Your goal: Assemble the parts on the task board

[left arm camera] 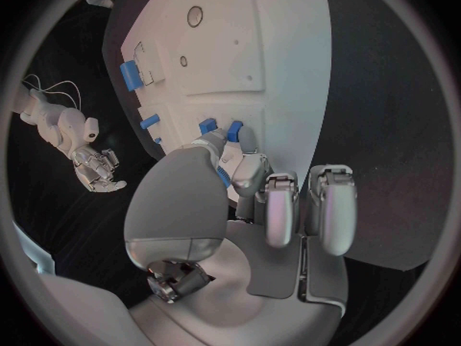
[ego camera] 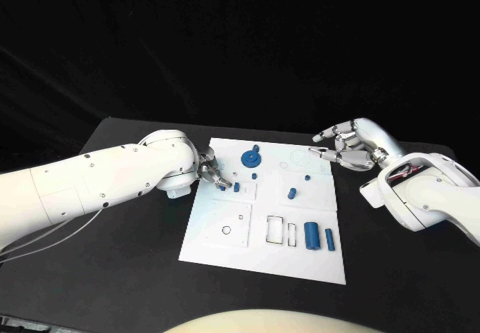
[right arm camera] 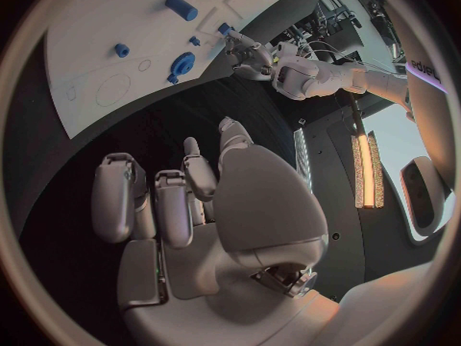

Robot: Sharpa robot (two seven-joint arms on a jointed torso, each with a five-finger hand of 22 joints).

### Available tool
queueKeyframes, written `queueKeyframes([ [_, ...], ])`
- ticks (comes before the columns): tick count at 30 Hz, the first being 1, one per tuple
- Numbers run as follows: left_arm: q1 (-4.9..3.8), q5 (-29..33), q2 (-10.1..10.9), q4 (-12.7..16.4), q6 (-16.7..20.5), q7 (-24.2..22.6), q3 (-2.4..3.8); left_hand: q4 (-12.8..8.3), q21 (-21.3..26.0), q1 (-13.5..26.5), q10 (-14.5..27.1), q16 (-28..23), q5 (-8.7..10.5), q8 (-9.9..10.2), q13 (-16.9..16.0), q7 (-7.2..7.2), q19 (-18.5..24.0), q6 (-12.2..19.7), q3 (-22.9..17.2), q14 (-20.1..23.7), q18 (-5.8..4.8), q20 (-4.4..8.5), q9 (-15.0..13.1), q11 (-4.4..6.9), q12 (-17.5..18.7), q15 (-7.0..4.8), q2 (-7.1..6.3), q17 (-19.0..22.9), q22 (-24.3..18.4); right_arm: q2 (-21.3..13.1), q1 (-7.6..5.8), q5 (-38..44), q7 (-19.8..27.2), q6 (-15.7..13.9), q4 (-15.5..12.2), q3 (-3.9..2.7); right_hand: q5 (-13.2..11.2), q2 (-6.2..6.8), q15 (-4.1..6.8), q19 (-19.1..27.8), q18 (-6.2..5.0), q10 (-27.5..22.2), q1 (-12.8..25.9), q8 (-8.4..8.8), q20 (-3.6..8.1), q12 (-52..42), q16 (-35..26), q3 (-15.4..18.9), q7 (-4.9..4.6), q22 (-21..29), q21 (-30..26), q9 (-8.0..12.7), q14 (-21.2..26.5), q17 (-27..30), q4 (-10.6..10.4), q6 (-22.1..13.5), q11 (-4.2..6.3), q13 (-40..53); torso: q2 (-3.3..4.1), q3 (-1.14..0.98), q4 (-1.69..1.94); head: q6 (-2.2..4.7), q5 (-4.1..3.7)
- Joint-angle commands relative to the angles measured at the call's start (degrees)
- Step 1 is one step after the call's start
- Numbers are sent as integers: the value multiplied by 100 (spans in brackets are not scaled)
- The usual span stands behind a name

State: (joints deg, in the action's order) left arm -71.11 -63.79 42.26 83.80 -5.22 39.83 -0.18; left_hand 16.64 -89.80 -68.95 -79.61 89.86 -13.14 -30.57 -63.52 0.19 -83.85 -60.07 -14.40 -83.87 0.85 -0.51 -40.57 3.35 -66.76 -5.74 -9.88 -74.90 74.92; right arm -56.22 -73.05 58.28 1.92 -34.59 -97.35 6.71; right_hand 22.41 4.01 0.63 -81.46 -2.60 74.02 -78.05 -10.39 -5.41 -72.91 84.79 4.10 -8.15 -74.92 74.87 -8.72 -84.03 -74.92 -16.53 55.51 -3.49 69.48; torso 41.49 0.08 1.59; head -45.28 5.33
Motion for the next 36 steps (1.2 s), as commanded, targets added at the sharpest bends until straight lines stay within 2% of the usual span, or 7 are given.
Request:
queueKeyframes([
  [1, 2, 19, -10, 1, 14, 25, 1, 3, -20, 85, -28, 14, 21, -7, -10, 27, -615, -11, 147, -613, -85, 38, -4, -11, -43, -31, 35, -1510, 1508, -4, 3, 28, 40, 26, -11, 0, 39, -22, 20, 16, -107, -34, 29, -37, 5, 10, -24, 36, 17, -565, -28, 0, -368, -559, 12, 4, 20, -5, -4, 0, 2, 4, -4],
  [18, 2, 31, 34, 35, 271, -34, 12, 13, -20, 287, -33, 14, 17, -18, -27, 28, -615, -16, 598, -613, -85, 41, -8, -12, -69, -31, 188, -1510, 1508, 0, 3, 28, 47, 22, 0, 0, 40, -21, 20, 20, -109, -37, 38, -37, 5, 14, -30, 42, 17, -561, -37, 1, -366, -551, 10, 1, 19, -10, -1, 5, 1, 19, -17],
  [30, -17, 125, 171, 173, 528, -94, 102, 19, -20, 500, 22, 14, 15, -16, 52, 44, -615, 29, 987, -613, -85, 42, -11, -26, -6, -25, 300, -1510, 1508, 11, 4, 28, 50, 18, 17, 0, 40, -21, 20, 20, -109, -37, 38, -37, 5, 14, -30, 42, 17, -561, -37, 1, -366, -551, 10, 1, 19, -10, -7, 2, 3, 36, -24],
  [33, -33, 265, 200, 203, 791, -249, 118, 17, -11, 544, 103, 14, 11, -2, 187, 60, -607, 82, 1143, -613, -81, 39, -10, -38, 114, -18, 314, -1510, 1495, 17, 4, 27, 53, 17, 22, 0, 40, -21, 20, 20, -109, -37, 38, -37, 5, 14, -30, 42, 17, -561, -37, 1, -366, -551, 10, 1, 19, -10, -5, 2, -1, 49, -25],
  [36, -43, 469, 214, 204, 1114, -568, 123, 14, 123, 520, 337, 14, 6, 47, 560, 118, -486, 225, 1271, -613, -29, 19, 7, -89, 454, 19, 394, -1510, 1316, 18, 4, 26, 53, 14, 25, 0, 40, -22, 20, 25, -111, -42, 47, -36, 5, 19, -31, 47, 16, -555, -47, 2, -366, -549, 8, -2, 19, -16, -4, -1, -1, 55, -41],
])
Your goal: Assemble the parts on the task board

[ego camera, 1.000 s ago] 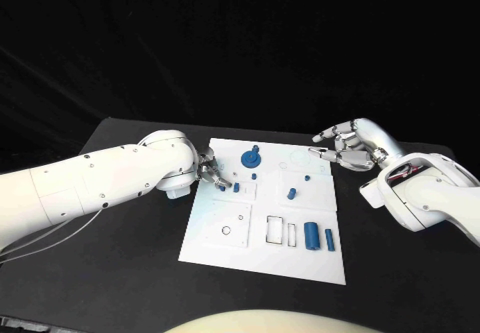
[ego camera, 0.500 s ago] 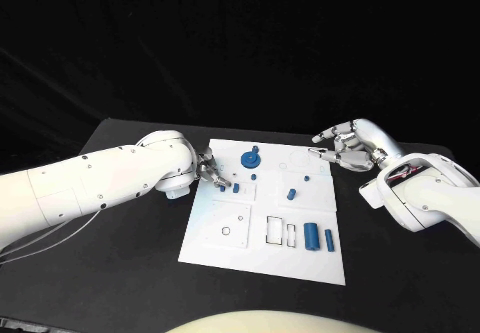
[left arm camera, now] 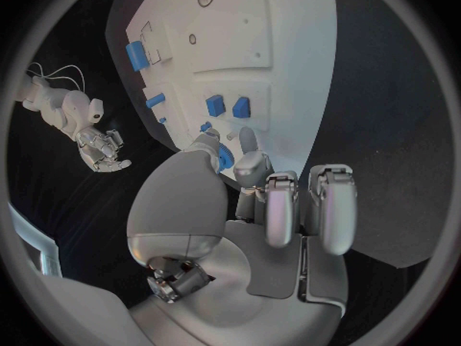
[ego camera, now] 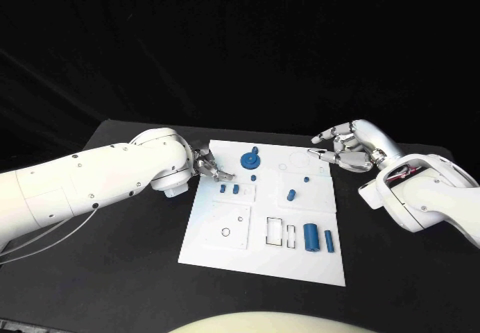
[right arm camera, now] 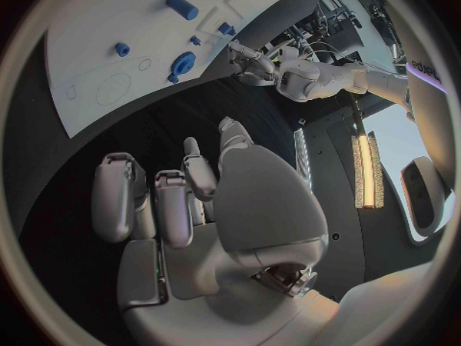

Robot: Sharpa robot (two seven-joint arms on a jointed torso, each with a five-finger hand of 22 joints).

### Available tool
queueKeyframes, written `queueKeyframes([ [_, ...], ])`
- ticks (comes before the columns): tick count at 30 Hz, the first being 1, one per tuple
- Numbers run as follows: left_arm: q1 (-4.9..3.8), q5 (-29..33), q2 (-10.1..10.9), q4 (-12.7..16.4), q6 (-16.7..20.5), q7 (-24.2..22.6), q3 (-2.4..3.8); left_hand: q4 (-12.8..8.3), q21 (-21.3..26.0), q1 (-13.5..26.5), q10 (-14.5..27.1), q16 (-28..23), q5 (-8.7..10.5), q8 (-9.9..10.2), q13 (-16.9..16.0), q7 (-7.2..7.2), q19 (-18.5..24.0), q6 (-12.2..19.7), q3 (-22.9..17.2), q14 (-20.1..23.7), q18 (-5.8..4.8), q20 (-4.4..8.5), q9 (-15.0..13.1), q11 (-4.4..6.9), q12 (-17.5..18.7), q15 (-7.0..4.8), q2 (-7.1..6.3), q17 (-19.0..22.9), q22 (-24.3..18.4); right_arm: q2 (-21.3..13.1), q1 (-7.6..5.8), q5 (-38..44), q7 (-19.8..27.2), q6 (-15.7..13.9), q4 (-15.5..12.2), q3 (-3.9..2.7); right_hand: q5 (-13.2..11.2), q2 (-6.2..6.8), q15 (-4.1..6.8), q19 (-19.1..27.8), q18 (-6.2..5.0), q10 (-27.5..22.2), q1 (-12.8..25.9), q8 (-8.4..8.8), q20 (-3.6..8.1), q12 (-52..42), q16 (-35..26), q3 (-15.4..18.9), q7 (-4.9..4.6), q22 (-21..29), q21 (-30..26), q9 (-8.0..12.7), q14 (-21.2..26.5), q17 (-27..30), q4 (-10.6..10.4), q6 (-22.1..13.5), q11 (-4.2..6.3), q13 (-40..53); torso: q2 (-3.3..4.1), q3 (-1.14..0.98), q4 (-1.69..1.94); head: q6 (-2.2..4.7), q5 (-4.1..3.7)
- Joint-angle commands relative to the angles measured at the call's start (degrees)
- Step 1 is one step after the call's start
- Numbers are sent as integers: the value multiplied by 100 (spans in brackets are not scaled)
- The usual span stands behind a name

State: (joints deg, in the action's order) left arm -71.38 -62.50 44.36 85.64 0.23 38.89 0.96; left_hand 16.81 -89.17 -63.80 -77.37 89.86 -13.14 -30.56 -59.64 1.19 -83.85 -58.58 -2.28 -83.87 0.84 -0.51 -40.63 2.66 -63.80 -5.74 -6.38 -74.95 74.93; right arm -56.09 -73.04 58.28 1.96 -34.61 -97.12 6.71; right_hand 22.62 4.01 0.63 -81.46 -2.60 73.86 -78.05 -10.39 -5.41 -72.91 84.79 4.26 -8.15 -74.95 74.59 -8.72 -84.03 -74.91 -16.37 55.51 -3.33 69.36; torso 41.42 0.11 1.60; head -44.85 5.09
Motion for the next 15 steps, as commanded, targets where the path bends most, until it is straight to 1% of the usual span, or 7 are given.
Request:
queueKeyframes([
  [1, -19, 458, 4, 15, 721, -691, 9, -14, 227, -81, 336, -5, 7, 102, 501, 75, -339, 198, 100, -603, 33, -4, 40, -61, 469, 57, 70, -1482, 1101, 4, 4, 25, 48, 14, 1, 0, 19, -22, 20, 25, -111, -26, 47, -36, 5, 19, -31, 31, 16, -552, -20, 2, -366, -550, -8, -2, 3, -5, 1, -5, -2, 14, -23],
  [3, -22, 642, -11, 4, 966, -1132, 6, -89, 1116, -532, 1304, -711, -3, 316, 1652, 277, 441, 638, 34, -224, 318, -96, 158, -245, 1645, 207, 101, -674, 26, 2, 4, 25, 47, 11, 0, 0, 19, -22, 20, 25, -111, -26, 47, -36, 5, 19, -31, 31, 16, -552, -20, 2, -366, -550, -8, -2, 3, -5, 0, -8, 5, 32, -47],
  [5, -22, 678, -41, 0, 1194, -1571, -12, -177, 2210, -1062, 1750, -1653, -19, 483, 1827, 448, 1357, 939, -80, 375, 591, -232, 300, -410, 1934, 355, 99, 283, -1149, 1, 4, 24, 45, 5, 0, 0, 19, -22, 20, 33, -114, -34, 50, -36, 5, 27, -40, 32, 16, -544, -34, 2, -363, -535, -8, -2, 3, -15, 4, -3, 7, 51, -61],
  [6, -19, 594, -65, 2, 1325, -1794, -28, -178, 2805, -1406, 1975, -2239, 8, 602, 2027, 537, 1797, 1005, -216, 794, 675, -359, 471, -582, 2173, 489, 132, 812, -1681, 1, 4, 24, 44, 5, -1, 0, 20, -22, 20, 39, -117, -50, 51, -36, 5, 44, -51, 33, 16, -537, -46, 2, -358, -516, -8, -3, 3, -35, 5, -1, 7, 61, -67],
  [8, -4, 236, -123, 12, 1568, -2179, -65, -372, 2900, -2101, 2060, -2455, -12, 786, 2337, 618, 1736, 944, -618, 857, 739, -372, 743, -569, 2486, 516, 66, 1061, -1746, -1, 4, 24, 42, 8, 0, 0, 26, -28, 21, 95, -140, -287, 48, -38, 5, 300, -127, 35, 17, -477, -151, 3, -325, -399, -2, -8, 3, -326, 7, 5, 8, 83, -86],
  [10, 18, -181, -183, 24, 1801, -2487, -104, -289, 3005, -2383, 1988, -2831, -38, 1062, 2755, 651, 1690, 809, -1011, 1019, 729, -433, 1133, -584, 2851, 512, -171, 1466, -1820, -2, 4, 24, 42, 11, 3, 0, 32, -40, 24, 173, -172, -535, 40, -43, 8, 605, -239, 39, 19, -393, -303, 5, -279, -239, 3, -15, 7, -662, 8, 9, 4, 89, -100],
  [15, 104, -1136, -317, 17, 2094, -2835, -163, -151, 3077, -2456, 2067, -3345, -27, 1440, 3315, 655, 1654, 818, -1342, 1200, 731, -472, 1578, -618, 3412, 570, -522, 2028, -1857, -3, 4, 23, 44, 12, 4, 0, 34, -42, 29, 217, -190, -673, 32, -47, 11, 812, -306, 46, 21, -341, -405, 8, -257, -156, 5, -23, 11, -889, 11, -1, -12, 109, -118],
])
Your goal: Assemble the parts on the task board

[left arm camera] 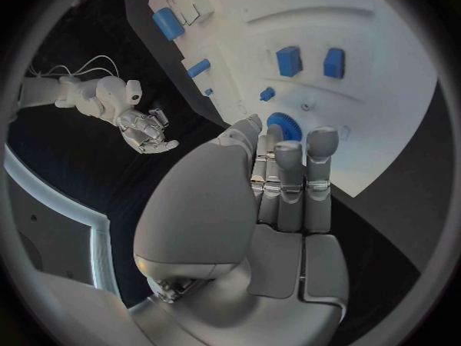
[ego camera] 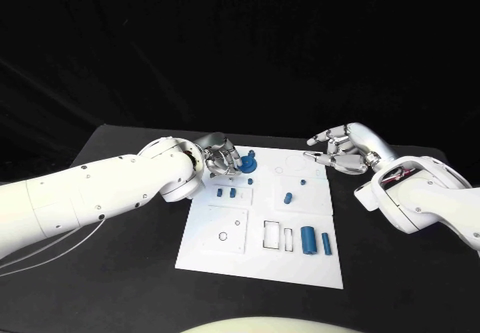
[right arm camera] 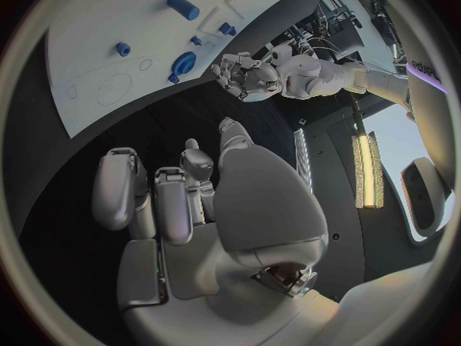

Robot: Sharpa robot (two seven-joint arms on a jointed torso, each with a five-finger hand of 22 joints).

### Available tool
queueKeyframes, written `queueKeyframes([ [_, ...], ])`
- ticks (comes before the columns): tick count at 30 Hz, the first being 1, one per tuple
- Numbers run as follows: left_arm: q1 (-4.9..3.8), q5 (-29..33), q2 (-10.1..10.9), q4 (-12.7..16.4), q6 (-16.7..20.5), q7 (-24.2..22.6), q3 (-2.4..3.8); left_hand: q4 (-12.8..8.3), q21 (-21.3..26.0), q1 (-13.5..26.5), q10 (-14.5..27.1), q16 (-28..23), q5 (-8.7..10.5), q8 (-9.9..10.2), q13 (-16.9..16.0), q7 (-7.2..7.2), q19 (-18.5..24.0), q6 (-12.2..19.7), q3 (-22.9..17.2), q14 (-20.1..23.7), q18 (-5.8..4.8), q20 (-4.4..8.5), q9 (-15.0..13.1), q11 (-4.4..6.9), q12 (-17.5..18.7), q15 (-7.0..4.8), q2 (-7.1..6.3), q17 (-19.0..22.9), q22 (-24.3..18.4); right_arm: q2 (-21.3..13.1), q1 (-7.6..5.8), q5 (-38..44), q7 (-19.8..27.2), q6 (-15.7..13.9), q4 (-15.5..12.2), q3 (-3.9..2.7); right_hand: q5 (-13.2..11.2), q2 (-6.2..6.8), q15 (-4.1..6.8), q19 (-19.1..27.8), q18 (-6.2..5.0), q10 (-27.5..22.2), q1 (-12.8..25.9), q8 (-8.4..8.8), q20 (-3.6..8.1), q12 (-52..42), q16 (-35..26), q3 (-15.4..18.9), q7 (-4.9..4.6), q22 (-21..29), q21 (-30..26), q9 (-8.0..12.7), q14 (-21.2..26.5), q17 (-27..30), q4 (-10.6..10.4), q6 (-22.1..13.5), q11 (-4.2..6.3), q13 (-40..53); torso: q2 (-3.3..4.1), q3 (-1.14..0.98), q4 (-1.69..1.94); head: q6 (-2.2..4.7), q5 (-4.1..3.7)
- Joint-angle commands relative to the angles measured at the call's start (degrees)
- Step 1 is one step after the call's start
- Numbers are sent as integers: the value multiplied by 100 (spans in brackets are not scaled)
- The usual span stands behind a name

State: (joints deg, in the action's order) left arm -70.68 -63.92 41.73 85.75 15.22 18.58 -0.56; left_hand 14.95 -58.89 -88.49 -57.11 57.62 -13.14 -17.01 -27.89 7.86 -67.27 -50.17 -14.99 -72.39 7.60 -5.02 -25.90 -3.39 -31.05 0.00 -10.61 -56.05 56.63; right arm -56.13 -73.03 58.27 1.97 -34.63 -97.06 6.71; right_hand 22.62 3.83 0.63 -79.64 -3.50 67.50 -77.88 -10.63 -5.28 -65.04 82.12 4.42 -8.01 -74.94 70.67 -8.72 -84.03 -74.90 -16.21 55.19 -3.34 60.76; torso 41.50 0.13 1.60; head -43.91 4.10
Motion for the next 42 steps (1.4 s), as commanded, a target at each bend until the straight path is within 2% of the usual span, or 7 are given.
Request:
queueKeyframes([
  [1, 53, -1193, -81, 1, 617, -807, -19, 65, 82, 33, 49, -236, -23, 122, 222, -10, 5, -48, -103, 87, 60, -28, 162, -41, 211, -1, -137, 270, -55, 1, 3, 24, 45, 12, -4, 0, 34, -25, 30, 44, -104, -59, 13, -24, -2, 60, -49, 31, 8, -330, -33, 8, -254, -145, -11, 8, 11, -67, 1, -5, -12, 17, -27],
  [4, 116, -1682, -161, -20, 636, -781, -35, 119, 18, 92, -26, -289, -6, 241, 519, 7, -127, -169, -221, -34, 44, -38, 381, -65, 416, 14, -253, 422, 30, -7, 3, 24, 48, 3, -10, 0, 35, -25, 30, 49, -106, -79, 12, -25, -2, 88, -58, 33, 8, -324, -45, 8, -251, -134, -11, 6, 12, -97, 1, 0, -5, 22, -44],
  [6, 147, -1919, -212, -37, 590, -743, -40, 122, -112, 117, -21, -189, -9, 267, 643, -7, -247, -248, -269, -133, 7, -40, 459, -69, 512, 13, -272, 377, 169, -9, 3, 23, 50, -1, -11, 0, 36, -24, 31, 56, -109, -104, 11, -26, -1, 128, -72, 35, 7, -315, -64, 9, -248, -118, -11, 4, 12, -140, 3, 1, 1, 30, -54],
  [14, 204, -2525, -409, -152, 23, -437, -60, 92, -690, 152, 9, 311, -13, 427, 1074, -43, -663, -382, -467, -410, -126, -49, 741, -106, 868, 24, -380, 118, 774, -10, 4, 21, 52, -7, -21, 0, 35, -22, 31, 59, -111, -112, 12, -26, -1, 142, -76, 37, 7, -311, -73, 9, -247, -114, -12, 2, 11, -156, 10, -3, -13, 16, -61],
  [21, 211, -2692, -522, -267, -338, -305, -62, 87, -814, 214, -17, 528, -7, 477, 1254, -52, -721, -515, -528, -481, -149, -66, 852, -130, 1020, 43, -420, 22, 910, -9, 4, 20, 53, -10, -25, 0, 35, -22, 31, 59, -111, -112, 12, -26, -1, 142, -76, 37, 7, -311, -73, 9, -247, -114, -12, 2, 11, -156, 8, 1, -3, 17, -78],
  [27, 213, -2802, -624, -378, -465, -265, -62, 76, -868, 225, -62, 614, -8, 501, 1322, -9, -748, -576, -555, -509, -160, -70, 898, -135, 1072, 46, -424, -14, 971, 1, 4, 20, 61, -22, -24, 0, 36, -21, 31, 65, -113, -118, 17, -26, 0, 158, -85, 41, 7, -303, -88, 10, -245, -105, -14, -1, 11, -173, 9, 0, -14, 11, -80],
  [42, 214, -2692, -819, -647, -675, -275, -61, 30, -1025, 200, -200, 825, -12, 587, 1493, 17, -829, -701, -674, -569, -192, -82, 1019, -148, 1226, 55, -412, -104, 1144, 11, 4, 20, 71, -40, -27, 0, 38, -22, 31, 77, -119, -130, 17, -26, 0, 176, -104, 42, 7, -288, -114, 10, -238, -76, -14, -2, 11, -194, 6, -4, -9, 4, -93],
])
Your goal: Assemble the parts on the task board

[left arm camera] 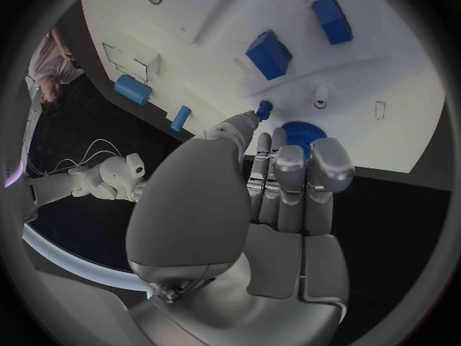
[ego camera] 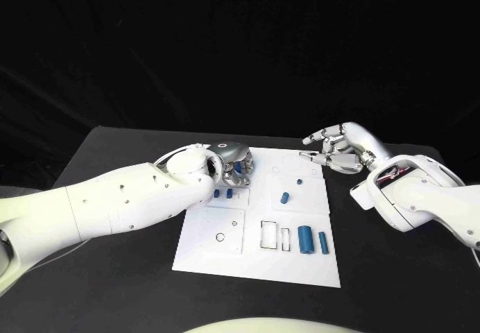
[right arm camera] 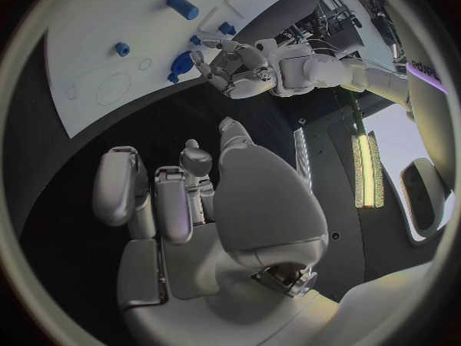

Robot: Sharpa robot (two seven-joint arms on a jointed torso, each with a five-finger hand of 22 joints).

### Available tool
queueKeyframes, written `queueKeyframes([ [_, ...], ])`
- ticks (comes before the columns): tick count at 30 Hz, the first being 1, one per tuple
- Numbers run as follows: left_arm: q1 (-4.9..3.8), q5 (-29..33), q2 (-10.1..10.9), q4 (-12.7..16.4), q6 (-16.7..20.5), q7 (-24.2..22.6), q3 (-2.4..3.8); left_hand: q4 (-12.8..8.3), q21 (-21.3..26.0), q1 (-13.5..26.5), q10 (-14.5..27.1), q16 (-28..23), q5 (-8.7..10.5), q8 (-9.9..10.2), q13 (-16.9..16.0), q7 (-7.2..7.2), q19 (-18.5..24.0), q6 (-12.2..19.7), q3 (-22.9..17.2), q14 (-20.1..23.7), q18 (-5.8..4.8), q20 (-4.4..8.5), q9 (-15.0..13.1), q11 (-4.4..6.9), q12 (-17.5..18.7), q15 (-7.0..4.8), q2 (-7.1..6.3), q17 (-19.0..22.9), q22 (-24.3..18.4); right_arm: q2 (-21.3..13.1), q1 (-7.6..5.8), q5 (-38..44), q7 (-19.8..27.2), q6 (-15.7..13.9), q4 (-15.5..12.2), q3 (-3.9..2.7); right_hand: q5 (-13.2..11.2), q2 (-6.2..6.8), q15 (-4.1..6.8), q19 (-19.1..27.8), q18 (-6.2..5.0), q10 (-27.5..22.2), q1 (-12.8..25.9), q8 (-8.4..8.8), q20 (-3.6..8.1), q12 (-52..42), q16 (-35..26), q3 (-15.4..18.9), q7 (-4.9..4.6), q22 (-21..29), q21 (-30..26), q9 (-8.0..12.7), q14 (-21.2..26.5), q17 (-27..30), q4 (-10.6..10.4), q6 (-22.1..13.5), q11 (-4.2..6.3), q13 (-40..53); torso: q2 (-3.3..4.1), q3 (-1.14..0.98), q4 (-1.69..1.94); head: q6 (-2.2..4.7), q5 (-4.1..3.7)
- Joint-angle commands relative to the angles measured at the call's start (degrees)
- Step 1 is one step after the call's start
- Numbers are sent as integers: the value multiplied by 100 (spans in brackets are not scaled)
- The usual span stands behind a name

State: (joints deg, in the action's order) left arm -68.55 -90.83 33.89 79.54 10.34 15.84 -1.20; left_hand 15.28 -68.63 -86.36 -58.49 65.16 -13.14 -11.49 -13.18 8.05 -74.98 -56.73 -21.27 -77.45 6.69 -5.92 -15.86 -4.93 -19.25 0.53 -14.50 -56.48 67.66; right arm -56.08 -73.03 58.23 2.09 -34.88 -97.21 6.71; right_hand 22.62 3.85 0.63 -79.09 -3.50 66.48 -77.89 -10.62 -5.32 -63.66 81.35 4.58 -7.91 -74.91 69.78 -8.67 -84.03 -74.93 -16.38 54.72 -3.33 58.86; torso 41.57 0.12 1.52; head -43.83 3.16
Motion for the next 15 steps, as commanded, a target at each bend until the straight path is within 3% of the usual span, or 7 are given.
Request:
queueKeyframes([
  [1, 1, 6, -44, -38, -199, -8, 4, -11, -62, -21, -82, 92, -12, 41, 35, -4, -61, -57, -62, -72, -102, 8, 24, 9, 57, 2, -21, -72, 52, 5, 3, 24, 58, -14, -13, 0, 38, -23, 31, 22, -119, -28, 18, -27, 5, 38, -27, 25, -4, -291, -25, 5, -238, -74, 2, 44, 11, -5, -1, -3, 0, -4, 1],
  [15, 10, 69, -129, -137, -388, -53, 3, -114, -276, -107, -309, 330, -11, 115, 177, -11, -167, -207, -286, -143, -148, 22, 124, 32, 203, -16, 16, -204, 283, -1, 3, 24, 61, -14, -21, 0, 38, -23, 31, 22, -119, -28, 18, -27, 5, 38, -27, 25, -4, -291, -25, 5, -238, -74, 2, 44, 11, -5, 5, 1, -1, -17, -2],
])
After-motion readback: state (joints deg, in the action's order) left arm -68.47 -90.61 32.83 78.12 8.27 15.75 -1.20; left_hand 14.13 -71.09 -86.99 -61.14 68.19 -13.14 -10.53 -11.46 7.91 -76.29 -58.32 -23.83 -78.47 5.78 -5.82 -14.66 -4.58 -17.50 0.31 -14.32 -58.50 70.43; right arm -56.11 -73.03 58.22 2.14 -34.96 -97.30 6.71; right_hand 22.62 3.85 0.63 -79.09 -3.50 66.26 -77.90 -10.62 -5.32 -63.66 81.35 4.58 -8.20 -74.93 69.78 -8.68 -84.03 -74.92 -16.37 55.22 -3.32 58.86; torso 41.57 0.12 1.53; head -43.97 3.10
